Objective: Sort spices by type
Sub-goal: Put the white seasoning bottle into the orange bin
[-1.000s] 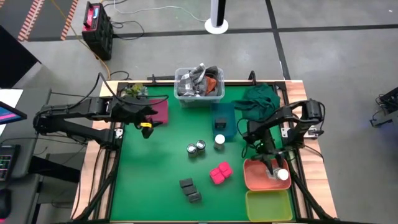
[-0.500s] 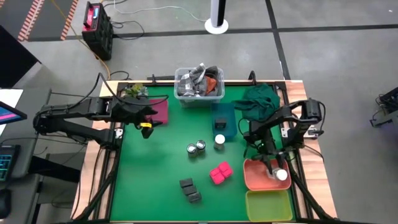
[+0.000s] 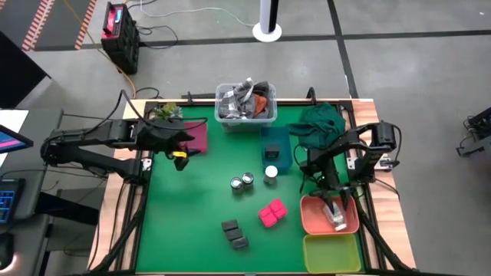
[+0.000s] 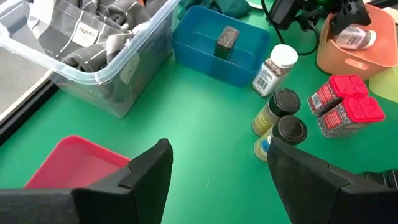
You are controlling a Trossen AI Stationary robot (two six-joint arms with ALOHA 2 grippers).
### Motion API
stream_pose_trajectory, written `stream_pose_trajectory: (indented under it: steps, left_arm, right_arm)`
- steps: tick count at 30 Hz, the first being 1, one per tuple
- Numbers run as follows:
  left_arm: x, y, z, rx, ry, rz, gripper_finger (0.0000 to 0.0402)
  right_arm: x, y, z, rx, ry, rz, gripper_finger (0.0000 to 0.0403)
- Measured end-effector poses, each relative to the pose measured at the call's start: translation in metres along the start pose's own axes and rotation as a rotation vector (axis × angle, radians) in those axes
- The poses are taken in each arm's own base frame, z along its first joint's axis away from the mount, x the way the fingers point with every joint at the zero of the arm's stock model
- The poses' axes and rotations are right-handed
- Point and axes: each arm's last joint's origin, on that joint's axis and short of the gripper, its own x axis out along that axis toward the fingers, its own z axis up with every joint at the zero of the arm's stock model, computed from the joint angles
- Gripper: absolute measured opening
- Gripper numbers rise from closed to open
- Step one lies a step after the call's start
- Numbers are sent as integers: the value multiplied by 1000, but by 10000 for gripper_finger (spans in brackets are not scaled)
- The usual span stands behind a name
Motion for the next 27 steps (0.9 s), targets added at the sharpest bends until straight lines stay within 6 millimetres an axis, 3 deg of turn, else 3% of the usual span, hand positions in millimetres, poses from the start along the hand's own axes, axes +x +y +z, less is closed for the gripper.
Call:
stream_pose_trajectory:
  steps: [5,10,17,21,27]
  left_arm:
    - [-3,0,-1,-10,4,-27,249]
    - [-4,1,-3,-29,27,-38,249]
    - [-4,1,-3,-9,31,-37,249]
    - [-4,1,-3,-3,31,-38,249]
    - [-4,1,-5,-14,49,-55,249]
  right_arm:
    - [1,-1,-18,-42,-21,-137,260]
    - [7,8,-46,-116,-260,-203,260]
    - [4,6,-92,-145,-607,-50,260]
    - [19,5,-109,-150,-751,-18,260]
    - [57,7,-123,-181,-805,-11,260]
